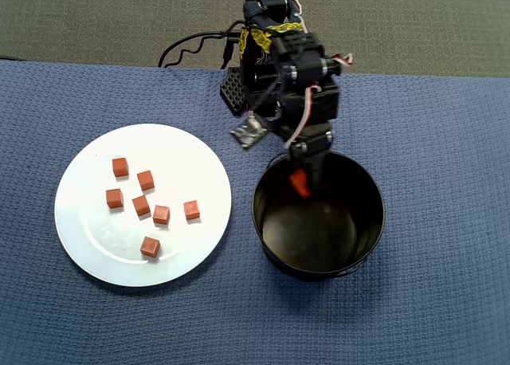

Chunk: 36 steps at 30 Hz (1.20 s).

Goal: Pick up the red cubes from the white plate and place them in the black recipient

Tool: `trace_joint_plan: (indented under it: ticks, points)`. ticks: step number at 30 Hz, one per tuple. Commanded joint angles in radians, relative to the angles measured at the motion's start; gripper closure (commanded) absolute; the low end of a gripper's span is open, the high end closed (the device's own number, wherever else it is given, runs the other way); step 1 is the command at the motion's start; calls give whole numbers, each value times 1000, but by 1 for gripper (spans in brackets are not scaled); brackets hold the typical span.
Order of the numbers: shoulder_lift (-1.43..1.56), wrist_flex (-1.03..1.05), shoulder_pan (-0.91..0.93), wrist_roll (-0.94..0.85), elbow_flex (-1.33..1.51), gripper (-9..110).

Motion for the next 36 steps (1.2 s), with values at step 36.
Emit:
trace_joint_plan:
  ticks: [36]
  points:
    - [-468,-351,796,-486,109,79]
